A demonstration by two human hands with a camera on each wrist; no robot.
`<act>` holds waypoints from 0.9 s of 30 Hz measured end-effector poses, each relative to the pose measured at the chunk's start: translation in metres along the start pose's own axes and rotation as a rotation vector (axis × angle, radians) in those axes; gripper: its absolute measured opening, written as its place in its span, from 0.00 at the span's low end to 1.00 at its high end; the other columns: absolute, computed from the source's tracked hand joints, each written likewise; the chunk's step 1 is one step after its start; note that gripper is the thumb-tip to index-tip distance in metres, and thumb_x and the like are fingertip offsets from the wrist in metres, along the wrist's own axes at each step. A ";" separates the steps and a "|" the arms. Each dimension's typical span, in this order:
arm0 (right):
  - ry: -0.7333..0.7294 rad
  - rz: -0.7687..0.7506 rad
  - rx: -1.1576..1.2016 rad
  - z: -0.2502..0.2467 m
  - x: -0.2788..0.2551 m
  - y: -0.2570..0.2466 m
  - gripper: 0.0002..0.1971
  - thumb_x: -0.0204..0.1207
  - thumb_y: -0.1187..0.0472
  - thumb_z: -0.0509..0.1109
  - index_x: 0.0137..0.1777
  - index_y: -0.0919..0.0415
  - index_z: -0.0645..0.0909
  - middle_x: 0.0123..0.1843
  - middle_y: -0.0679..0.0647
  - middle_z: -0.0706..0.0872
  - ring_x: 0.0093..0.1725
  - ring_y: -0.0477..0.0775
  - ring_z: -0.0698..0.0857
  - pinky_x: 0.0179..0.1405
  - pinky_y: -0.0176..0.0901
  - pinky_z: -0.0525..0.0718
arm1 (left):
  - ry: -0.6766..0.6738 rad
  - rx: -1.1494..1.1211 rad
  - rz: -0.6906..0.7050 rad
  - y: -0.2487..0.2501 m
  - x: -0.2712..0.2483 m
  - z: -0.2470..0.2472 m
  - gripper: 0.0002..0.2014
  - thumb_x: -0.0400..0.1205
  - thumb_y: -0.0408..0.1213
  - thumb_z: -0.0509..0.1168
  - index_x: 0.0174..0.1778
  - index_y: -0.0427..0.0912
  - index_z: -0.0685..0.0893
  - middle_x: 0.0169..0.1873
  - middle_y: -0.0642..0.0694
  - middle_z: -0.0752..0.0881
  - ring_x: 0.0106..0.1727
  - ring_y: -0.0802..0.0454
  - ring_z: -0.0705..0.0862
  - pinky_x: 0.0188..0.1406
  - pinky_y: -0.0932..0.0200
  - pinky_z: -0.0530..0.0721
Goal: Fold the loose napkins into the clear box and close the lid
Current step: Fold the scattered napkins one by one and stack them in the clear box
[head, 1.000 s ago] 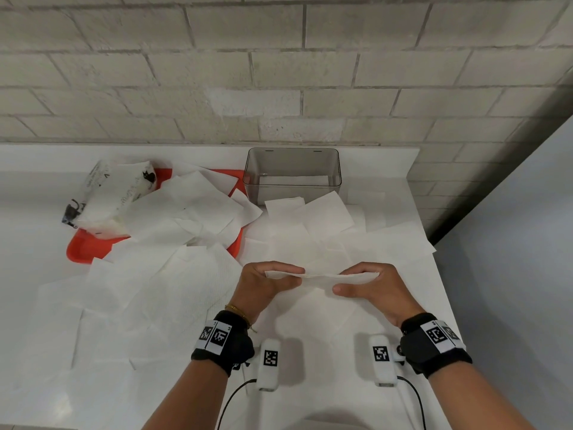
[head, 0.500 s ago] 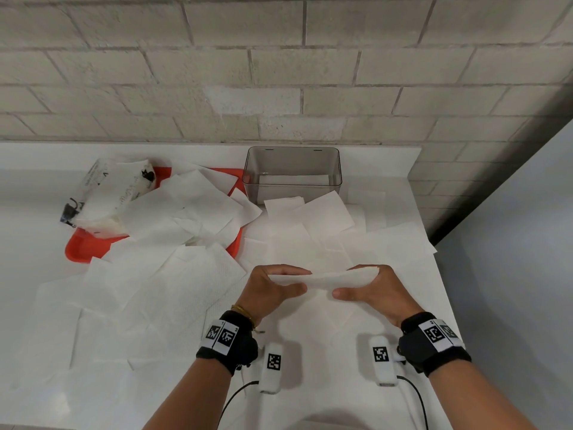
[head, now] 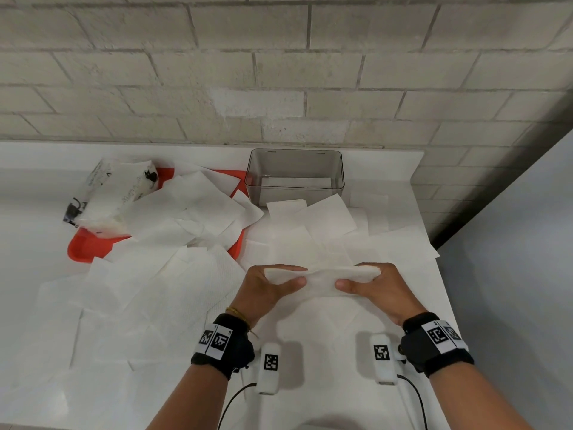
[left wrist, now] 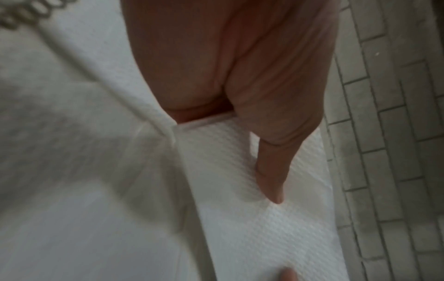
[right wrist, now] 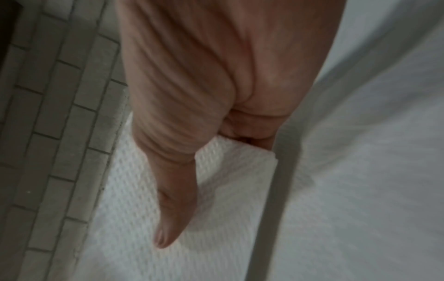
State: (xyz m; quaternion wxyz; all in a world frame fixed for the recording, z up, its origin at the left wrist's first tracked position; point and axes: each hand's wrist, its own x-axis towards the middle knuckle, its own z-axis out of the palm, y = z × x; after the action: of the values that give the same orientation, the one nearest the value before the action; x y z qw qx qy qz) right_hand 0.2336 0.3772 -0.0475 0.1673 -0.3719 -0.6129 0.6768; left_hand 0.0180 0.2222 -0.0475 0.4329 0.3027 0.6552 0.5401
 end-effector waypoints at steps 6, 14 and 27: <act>-0.024 0.005 0.049 -0.007 0.007 -0.013 0.13 0.71 0.66 0.84 0.55 0.64 0.93 0.54 0.61 0.95 0.56 0.62 0.94 0.59 0.51 0.90 | 0.053 -0.104 -0.010 0.006 0.005 -0.037 0.11 0.79 0.30 0.79 0.56 0.36 0.94 0.53 0.40 0.95 0.55 0.41 0.94 0.53 0.49 0.92; 0.022 0.078 0.050 0.010 0.022 -0.018 0.06 0.72 0.66 0.84 0.48 0.63 0.93 0.45 0.55 0.96 0.43 0.50 0.94 0.43 0.44 0.88 | 0.064 -0.015 -0.152 0.010 0.010 -0.053 0.09 0.82 0.31 0.76 0.57 0.33 0.93 0.49 0.35 0.95 0.42 0.37 0.94 0.27 0.54 0.91; 0.213 -0.041 -0.717 0.040 0.079 -0.018 0.26 0.71 0.39 0.82 0.67 0.47 0.85 0.60 0.42 0.88 0.57 0.46 0.87 0.61 0.43 0.84 | 0.401 0.009 -0.017 0.111 0.131 -0.108 0.08 0.87 0.34 0.70 0.57 0.32 0.87 0.49 0.35 0.92 0.38 0.47 0.93 0.31 0.59 0.90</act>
State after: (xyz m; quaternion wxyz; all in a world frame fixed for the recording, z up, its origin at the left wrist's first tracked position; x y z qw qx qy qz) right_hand 0.1483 0.4059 -0.0550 0.1027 -0.4626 -0.7975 0.3734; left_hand -0.1441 0.3134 0.0335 0.2969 0.1857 0.7331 0.5830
